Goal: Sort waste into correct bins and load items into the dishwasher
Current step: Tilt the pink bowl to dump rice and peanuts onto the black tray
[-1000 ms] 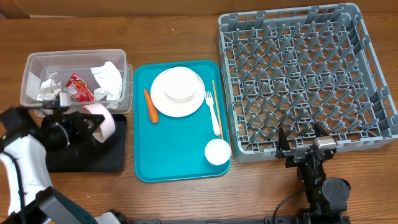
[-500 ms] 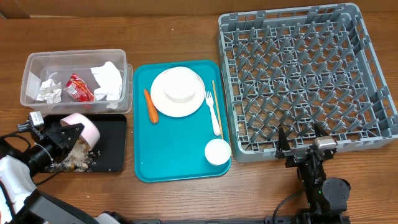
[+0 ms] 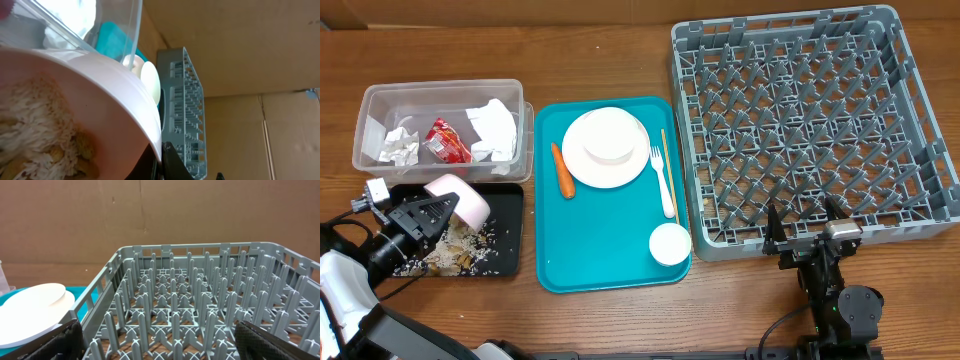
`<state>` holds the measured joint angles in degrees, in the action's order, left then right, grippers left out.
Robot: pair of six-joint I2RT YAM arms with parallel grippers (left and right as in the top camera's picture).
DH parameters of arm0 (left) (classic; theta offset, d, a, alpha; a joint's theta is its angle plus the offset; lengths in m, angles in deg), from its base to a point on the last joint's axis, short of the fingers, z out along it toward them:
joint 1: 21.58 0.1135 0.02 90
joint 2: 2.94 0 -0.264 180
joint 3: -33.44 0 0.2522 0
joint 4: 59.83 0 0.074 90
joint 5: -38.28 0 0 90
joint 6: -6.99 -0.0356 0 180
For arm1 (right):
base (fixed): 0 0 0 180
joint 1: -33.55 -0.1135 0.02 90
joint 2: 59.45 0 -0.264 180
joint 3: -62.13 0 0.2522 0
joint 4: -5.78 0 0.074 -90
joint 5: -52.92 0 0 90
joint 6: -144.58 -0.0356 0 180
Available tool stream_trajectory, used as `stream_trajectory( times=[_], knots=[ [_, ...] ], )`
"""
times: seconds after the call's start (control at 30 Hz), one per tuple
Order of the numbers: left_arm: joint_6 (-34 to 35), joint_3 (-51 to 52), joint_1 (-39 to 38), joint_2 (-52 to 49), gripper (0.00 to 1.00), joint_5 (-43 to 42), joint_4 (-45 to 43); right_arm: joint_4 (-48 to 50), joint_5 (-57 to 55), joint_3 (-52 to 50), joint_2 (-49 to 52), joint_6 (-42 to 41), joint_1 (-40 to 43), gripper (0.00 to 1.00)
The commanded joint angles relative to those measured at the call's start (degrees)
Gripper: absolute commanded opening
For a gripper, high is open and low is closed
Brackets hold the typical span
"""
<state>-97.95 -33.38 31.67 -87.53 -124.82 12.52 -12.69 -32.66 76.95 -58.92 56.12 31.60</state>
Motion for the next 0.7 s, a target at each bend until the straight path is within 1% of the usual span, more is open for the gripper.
stream_trajectory(
  times=[0.0,0.17,0.27,0.33,0.37,0.43,0.5,0.57,0.6,0.63,0.67],
  knots=[
    [-1.8,0.4,0.0,1.4,0.04,-3.8,1.0,0.3,-0.3,-0.6,-0.3,0.2,0.2,1.00],
    [-2.2,0.4,0.0,1.4,0.04,-4.3,0.0,0.3,-0.3,-0.6,-0.3,0.2,0.2,1.00],
    [-3.3,0.4,0.0,1.4,0.04,-7.0,4.0,0.3,-0.3,-0.6,-0.3,0.2,0.2,1.00],
    [-5.4,0.4,0.0,1.4,0.04,-7.7,2.5,0.3,-0.3,-0.6,-0.3,0.2,0.2,1.00],
    [-5.7,0.4,0.0,1.4,0.04,-6.5,-0.2,0.3,-0.3,-0.6,-0.3,0.2,0.2,1.00],
    [-1.9,0.4,0.0,1.4,0.04,-2.9,-1.0,0.3,-0.3,-0.6,-0.3,0.2,0.2,1.00],
    [-2.3,0.4,0.0,1.4,0.04,-3.0,-0.1,0.3,-0.3,-0.6,-0.3,0.2,0.2,1.00],
    [-2.3,0.4,0.0,1.4,0.04,-2.9,-1.5,0.3,-0.3,-0.6,-0.3,0.2,0.2,1.00],
    [-1.0,0.4,0.0,1.4,0.04,-3.0,-1.3,0.3,-0.3,-0.6,-0.3,0.2,0.2,1.00],
    [0.1,0.4,0.0,1.4,0.04,-3.5,0.4,0.3,-0.3,-0.6,-0.3,0.2,0.2,1.00],
    [-0.4,0.4,0.0,1.4,0.04,-4.9,1.6,0.3,-0.3,-0.6,-0.3,0.2,0.2,1.00]
  ],
)
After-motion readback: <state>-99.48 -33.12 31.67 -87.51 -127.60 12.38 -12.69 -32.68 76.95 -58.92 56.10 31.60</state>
